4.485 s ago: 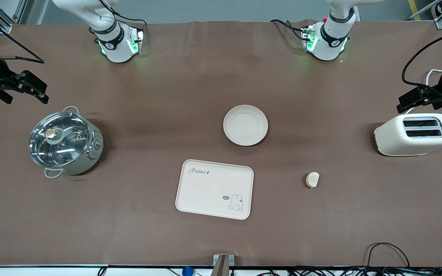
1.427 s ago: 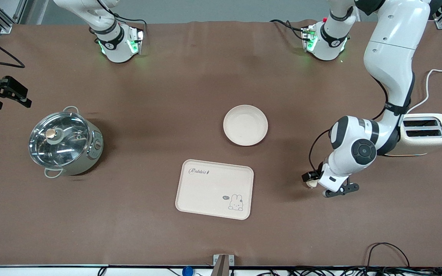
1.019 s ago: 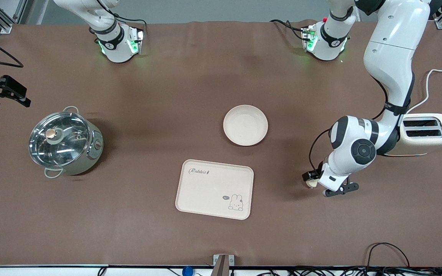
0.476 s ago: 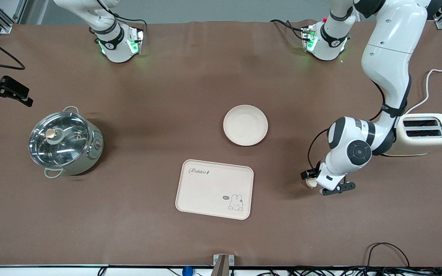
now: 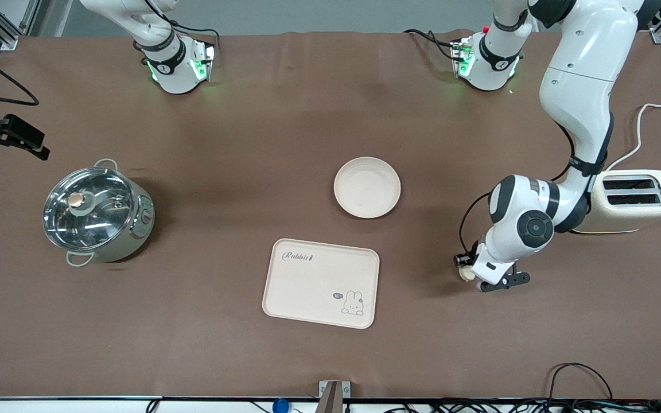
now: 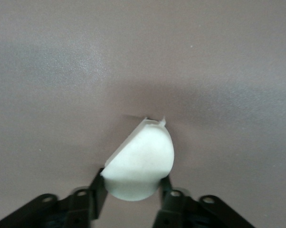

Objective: Place bun in plate and plate on tray
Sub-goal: 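Lift the bun and carry it over the white plate with the left gripper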

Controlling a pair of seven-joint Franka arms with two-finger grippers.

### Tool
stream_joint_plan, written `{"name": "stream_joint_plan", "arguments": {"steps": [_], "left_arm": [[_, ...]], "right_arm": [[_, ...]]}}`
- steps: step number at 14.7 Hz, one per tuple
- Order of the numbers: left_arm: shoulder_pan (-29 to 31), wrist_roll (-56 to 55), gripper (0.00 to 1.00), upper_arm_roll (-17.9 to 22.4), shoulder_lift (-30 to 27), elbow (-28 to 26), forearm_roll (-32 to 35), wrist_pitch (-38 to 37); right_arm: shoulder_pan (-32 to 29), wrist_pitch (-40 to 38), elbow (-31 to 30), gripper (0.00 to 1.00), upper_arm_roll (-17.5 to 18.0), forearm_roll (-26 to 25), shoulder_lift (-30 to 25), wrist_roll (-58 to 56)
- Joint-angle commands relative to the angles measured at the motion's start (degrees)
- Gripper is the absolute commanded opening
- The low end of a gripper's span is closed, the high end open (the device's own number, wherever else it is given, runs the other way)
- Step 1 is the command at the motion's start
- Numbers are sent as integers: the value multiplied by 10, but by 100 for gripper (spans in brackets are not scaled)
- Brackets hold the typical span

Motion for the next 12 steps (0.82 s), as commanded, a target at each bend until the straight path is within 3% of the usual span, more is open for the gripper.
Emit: {"name": "stream_joint_plan", "arguments": {"steps": [1, 2, 4, 5, 6, 7, 9, 11, 12], "left_arm": [[-5, -10, 9, 0, 5, 5, 35, 5], [-5, -10, 0, 0, 4, 6, 35, 4], [-5, -9, 0, 0, 2, 7, 36, 3], [-5, -9, 0, -1, 0, 15, 35, -5], [-8, -12, 0, -3, -2, 29, 31, -34], [-15, -25, 0, -10, -2, 52, 30, -68], [-34, -72, 0, -13, -3, 82, 30, -101], [-44, -120, 0, -16, -4, 85, 29, -103], [-44, -152, 0, -30, -11, 77, 30, -103]], "right_arm": [[0, -3, -2, 100, 4, -10, -3, 14], [0, -3, -2, 99, 4, -9, -3, 10], [0, -3, -2, 47, 4, -8, -3, 1], [1, -3, -2, 28, 4, -8, -4, 1], [2, -3, -2, 16, 4, -8, -4, 1], [1, -3, -2, 9, 4, -8, -4, 1], [1, -4, -2, 11, 4, -8, -4, 1], [1, -5, -2, 31, 4, -8, -4, 2], [1, -11, -2, 49, 4, -8, -4, 2]]}}
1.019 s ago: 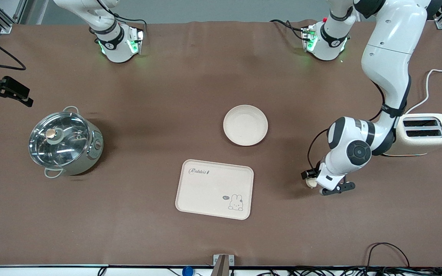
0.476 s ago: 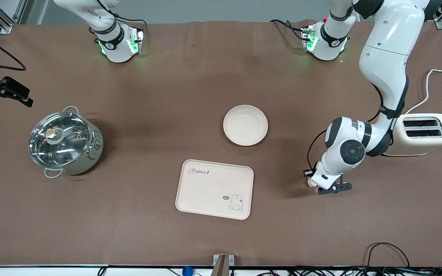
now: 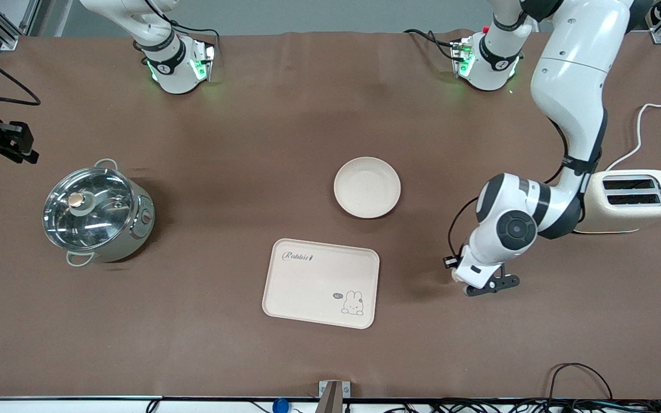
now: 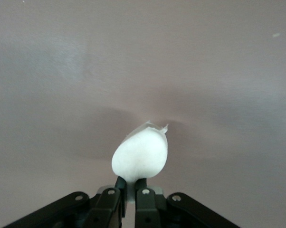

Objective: Place bun in plate and plate on tray
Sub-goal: 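Lift the bun and carry it over the white plate with the left gripper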

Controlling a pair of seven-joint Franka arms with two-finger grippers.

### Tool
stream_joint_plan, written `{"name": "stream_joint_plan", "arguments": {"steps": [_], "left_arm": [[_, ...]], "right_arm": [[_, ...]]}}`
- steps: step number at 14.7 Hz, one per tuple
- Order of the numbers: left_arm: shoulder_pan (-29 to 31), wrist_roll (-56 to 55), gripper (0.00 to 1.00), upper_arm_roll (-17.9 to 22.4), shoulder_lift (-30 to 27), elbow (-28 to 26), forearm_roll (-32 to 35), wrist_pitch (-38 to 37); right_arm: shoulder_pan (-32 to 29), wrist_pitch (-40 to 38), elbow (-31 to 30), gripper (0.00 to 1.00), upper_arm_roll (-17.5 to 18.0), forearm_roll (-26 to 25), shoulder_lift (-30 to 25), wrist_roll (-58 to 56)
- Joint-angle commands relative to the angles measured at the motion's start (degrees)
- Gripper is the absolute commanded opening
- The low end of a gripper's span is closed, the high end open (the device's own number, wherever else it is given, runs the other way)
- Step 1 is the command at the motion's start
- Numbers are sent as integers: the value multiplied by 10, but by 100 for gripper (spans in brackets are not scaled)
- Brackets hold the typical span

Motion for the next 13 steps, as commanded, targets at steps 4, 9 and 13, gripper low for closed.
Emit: {"name": "stream_joint_plan", "arguments": {"steps": [4, 9, 13], "left_arm": [[-1, -196, 0, -90, -40, -28, 9, -75], [0, -329, 0, -179, -55, -68, 10, -79], [-35, -418, 0, -202, -58, -109, 23, -55]], "right_arm": [[-1, -8, 0, 100, 3, -6, -3, 2], [-2, -11, 2, 100, 2, -5, -2, 2], [2, -16, 1, 100, 2, -7, 5, 1]]}}
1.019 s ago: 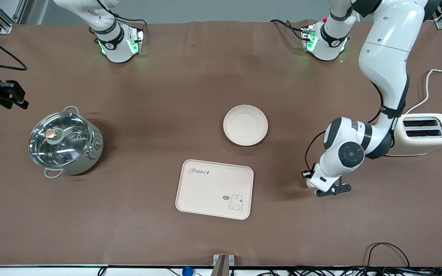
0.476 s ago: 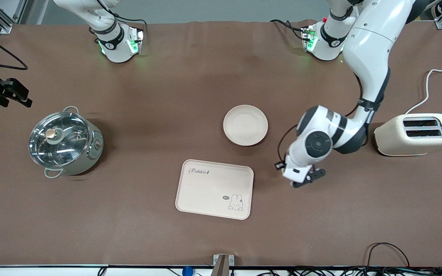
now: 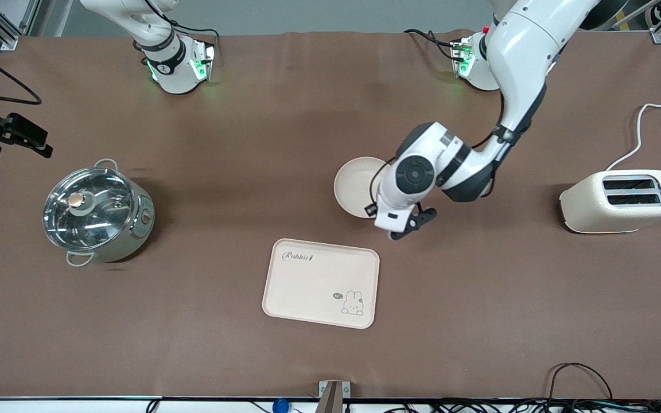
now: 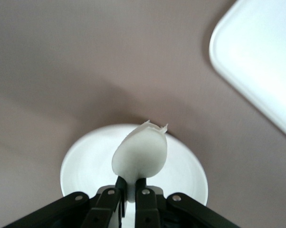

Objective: Place bun in plate and plate on tray
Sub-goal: 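Lift the bun and carry it over the white plate with the left gripper, then lower the bun onto the plate and open the left gripper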

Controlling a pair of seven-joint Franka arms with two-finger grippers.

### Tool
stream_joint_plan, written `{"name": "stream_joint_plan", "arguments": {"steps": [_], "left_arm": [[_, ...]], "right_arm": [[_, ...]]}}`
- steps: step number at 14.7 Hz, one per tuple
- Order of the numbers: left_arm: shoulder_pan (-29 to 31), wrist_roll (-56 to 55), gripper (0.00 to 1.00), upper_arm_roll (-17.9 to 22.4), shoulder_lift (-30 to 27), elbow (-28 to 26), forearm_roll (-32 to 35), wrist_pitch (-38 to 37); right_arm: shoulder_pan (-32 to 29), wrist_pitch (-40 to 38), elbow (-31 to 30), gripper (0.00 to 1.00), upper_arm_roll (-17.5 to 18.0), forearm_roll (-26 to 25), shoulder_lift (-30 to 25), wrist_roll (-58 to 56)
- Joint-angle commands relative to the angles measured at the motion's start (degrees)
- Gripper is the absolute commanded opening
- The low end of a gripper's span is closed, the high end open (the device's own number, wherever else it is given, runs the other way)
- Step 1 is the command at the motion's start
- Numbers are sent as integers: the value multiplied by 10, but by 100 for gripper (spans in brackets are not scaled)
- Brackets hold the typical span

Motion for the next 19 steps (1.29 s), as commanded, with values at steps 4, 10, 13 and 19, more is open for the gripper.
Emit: {"name": "stream_joint_plan", "arguments": {"steps": [4, 10, 13, 19], "left_arm": [[-45, -87, 0, -1, -17, -71, 17, 54], [-37, -93, 100, 0, -18, -64, 23, 62], [-28, -87, 100, -1, -55, -13, 20, -13], [16, 24, 100, 0, -136, 149, 20, -220]], "right_arm": [[1, -15, -2, 74, 3, -6, 8, -2], [1, -16, -2, 33, 3, -1, 9, -4], [2, -18, -2, 100, 3, -1, 11, -1], [37, -54, -26, 100, 3, 90, 20, 3]]}}
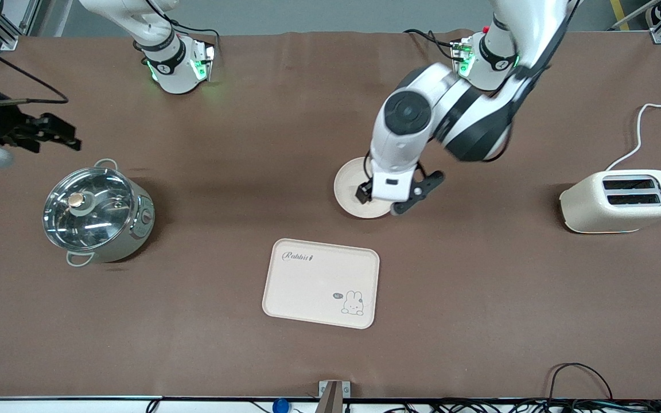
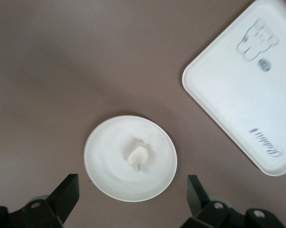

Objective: Place bun in plate and plate on tray
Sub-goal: 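Lower the bun onto the plate and open the left gripper, then withdraw the left gripper while the right gripper reaches the plate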

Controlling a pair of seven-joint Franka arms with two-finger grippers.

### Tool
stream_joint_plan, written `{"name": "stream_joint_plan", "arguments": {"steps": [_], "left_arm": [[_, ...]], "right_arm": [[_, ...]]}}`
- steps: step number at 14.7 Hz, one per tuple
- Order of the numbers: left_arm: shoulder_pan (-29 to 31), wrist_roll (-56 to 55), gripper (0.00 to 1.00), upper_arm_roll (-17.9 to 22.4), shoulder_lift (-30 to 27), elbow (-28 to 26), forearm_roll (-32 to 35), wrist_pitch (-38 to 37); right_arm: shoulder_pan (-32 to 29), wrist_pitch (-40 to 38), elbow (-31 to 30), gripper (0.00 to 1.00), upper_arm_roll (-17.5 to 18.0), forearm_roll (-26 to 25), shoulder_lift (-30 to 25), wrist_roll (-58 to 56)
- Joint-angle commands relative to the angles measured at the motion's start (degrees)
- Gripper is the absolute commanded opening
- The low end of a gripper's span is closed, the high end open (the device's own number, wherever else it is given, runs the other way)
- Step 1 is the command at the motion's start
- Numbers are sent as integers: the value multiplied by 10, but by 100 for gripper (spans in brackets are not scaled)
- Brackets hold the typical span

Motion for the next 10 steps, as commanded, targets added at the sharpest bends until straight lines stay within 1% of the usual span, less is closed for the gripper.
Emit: {"name": "stream_joint_plan", "arguments": {"steps": [1, 2, 3, 4, 6, 7, 8, 9, 10], "left_arm": [[38, 112, 100, 2, -32, 28, 12, -47], [62, 162, 100, 3, -46, 26, 12, -52], [94, 214, 100, 4, -51, 28, 13, -55], [127, 269, 100, 2, -60, 27, 13, -61], [159, 341, 100, 6, -75, 30, 15, -70], [174, 374, 100, 7, -77, 30, 23, -74], [201, 419, 100, 5, -81, 31, 36, -77], [231, 483, 100, 2, -85, 32, 28, -77], [246, 534, 100, 4, -87, 39, 17, -77]], "right_arm": [[30, 30, -29, 100, -2, 45, 21, 6], [43, 62, -47, 100, -2, 71, 27, 14], [56, 98, -73, 100, -2, 92, 28, 45], [92, 152, -114, 100, -2, 110, 30, 91], [166, 272, -186, 100, -2, 116, 32, 159], [208, 339, -216, 100, -2, 120, 46, 188], [242, 384, -225, 100, -1, 122, 70, 209], [269, 417, -225, 100, -1, 130, 103, 224], [299, 470, -225, 100, -2, 153, 135, 248]]}}
